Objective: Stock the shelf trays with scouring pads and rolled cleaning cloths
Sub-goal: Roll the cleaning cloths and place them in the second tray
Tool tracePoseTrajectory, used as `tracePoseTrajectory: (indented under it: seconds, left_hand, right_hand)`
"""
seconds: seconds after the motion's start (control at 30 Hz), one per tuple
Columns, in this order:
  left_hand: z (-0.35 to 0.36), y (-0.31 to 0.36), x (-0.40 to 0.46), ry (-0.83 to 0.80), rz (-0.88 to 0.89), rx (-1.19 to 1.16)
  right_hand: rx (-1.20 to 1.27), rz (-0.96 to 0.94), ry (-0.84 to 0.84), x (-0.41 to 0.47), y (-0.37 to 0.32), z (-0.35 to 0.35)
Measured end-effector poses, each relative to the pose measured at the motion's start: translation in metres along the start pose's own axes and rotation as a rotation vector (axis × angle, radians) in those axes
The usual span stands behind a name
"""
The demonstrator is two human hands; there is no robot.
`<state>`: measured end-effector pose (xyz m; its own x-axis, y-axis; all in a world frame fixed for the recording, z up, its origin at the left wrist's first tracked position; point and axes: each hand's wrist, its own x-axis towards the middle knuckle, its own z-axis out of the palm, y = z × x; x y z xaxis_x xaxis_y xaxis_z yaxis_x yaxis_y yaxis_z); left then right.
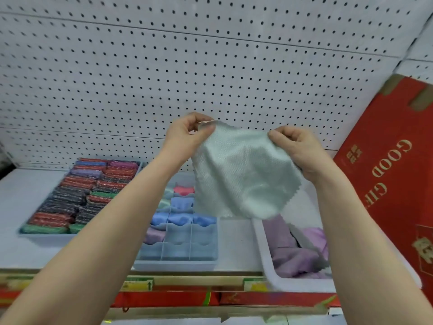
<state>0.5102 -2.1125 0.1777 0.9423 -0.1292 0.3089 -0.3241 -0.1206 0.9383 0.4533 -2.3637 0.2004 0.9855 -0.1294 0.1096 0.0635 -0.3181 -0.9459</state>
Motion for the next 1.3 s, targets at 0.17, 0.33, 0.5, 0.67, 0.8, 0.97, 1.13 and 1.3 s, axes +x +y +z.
tracePoseTrajectory:
  seconds: [0.17,0.33,0.5,0.67,0.8,0.97,1.13,1.3]
  left_hand:
    - [-0.017,-0.012,-0.002,0.17,-0.028,-0.078]
    - [-0.032,-0.036,-0.01,0.25,-0.117,0.078]
    - [-0.035,-0.04,-0.017,0.266,-0.229,-0.076]
    - [-0.024,-0.015,-0.031,-0.024,-0.242,-0.196]
    - [-0.022,-0.002,-0.04,-0.27,-0.207,-0.148]
    - [-0.017,0.007,-0.045,-0.273,-0.115,-0.09]
    - [-0.02,0.009,-0.048,-0.282,-0.115,-0.055]
    - [-0.021,0.011,-0.049,-0.34,-0.061,0.1]
  right_hand:
    - [-0.223,0.095,-0.207,-0.005,0.005,-0.008]
    - [0.113,-0.069,0.019,-0.003,0.019,0.003]
    - [0.143,-0.177,-0.452,-0.022,0.005,0.026]
    - [-0.052,-0.121,-0.743,-0.03,-0.005,0.061]
    - [0.081,-0.145,-0.362,-0.026,-0.01,0.081]
    - [0.028,-0.235,-0.182,-0.022,-0.014,0.092]
    - [-0.067,-0.27,-0.074,-0.021,-0.009,0.095]
    - [-0.088,-0.245,-0.101,-0.019,-0.003,0.091]
